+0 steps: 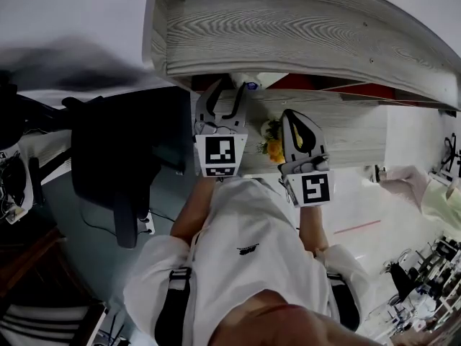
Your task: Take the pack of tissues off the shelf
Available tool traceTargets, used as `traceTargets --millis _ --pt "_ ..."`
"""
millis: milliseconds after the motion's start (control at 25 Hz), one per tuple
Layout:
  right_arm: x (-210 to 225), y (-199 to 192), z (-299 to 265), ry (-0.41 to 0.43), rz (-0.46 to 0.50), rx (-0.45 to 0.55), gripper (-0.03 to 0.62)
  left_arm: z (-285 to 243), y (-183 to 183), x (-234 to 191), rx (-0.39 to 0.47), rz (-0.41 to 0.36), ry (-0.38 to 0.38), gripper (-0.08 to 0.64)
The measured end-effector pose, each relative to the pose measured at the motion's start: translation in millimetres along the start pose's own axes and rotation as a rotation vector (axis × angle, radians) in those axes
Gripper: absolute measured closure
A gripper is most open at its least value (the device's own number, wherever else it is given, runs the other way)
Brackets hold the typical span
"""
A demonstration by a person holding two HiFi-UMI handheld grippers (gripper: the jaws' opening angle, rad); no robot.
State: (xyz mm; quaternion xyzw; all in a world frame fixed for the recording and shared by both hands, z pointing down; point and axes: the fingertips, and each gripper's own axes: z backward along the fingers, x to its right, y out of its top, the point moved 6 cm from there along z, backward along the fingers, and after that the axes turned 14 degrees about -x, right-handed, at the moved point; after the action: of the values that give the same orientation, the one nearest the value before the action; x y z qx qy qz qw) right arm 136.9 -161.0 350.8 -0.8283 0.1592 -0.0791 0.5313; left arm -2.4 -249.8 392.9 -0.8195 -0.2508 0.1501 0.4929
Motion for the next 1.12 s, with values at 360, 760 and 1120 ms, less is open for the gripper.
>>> traceTargets --millis 360,760,1120 --pt "7 -5 0 -0.020 0.024 -0.033 0.566 -9 -2 -1 -0.020 0.003 0.000 0.470" --pt "3 -3 0 -0.017 0.017 -0.019 0.566 -7 -4 -5 -0.022 0.031 -0.004 0.531" --pt "-1 -2 10 -0.015 0.021 -0.003 0.566 4 -7 1 -0.021 0.046 -0.007 0.532"
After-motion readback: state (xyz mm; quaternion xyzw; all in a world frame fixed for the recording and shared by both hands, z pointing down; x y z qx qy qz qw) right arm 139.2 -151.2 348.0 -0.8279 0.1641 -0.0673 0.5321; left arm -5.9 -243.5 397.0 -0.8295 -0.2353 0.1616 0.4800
